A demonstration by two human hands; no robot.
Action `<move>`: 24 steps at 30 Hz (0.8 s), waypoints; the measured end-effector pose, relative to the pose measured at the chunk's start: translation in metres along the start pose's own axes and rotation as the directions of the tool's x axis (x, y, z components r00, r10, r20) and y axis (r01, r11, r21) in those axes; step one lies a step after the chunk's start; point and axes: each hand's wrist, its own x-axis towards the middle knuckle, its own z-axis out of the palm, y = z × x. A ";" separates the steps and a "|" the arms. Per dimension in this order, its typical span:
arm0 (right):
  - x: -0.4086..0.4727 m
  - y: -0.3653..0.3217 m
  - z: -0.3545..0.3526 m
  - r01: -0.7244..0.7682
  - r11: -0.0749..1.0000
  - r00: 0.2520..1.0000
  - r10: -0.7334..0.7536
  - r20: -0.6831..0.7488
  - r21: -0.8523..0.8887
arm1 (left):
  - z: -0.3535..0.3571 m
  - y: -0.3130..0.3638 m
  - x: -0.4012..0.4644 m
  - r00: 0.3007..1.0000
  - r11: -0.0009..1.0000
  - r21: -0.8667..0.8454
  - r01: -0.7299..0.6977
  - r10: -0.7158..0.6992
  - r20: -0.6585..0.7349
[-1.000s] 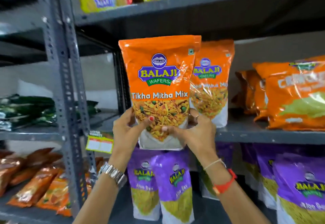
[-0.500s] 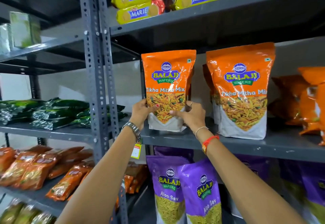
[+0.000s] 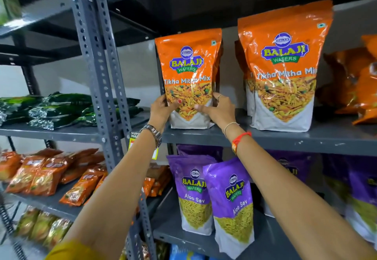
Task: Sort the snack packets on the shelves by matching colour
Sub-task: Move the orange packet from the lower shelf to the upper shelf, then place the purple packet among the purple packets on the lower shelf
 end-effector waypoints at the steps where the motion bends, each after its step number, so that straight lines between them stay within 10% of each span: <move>1: -0.001 0.000 -0.001 -0.007 1.000 1.000 0.007 0.020 0.010 | 0.001 -0.001 -0.001 1.000 1.000 0.004 -0.008 0.008 -0.017; 8: -0.083 0.013 -0.027 0.164 0.967 0.974 -0.128 -0.187 0.195 | 0.010 -0.013 -0.041 0.929 0.982 -0.007 -0.187 0.174 -0.326; 14: -0.162 0.115 -0.041 0.030 1.000 0.999 -0.030 -0.045 0.000 | 0.033 -0.094 -0.142 0.835 0.956 -0.018 -0.294 0.247 -0.492; 19: -0.177 0.219 -0.048 -0.285 0.955 0.956 0.289 0.049 -0.075 | 0.061 -0.187 -0.217 0.938 0.982 -0.140 0.130 -0.168 -0.305; 24: -0.166 0.319 -0.041 -0.544 0.834 0.834 0.526 0.167 0.089 | 0.083 -0.230 -0.244 0.843 0.842 -0.164 0.514 -0.531 -0.083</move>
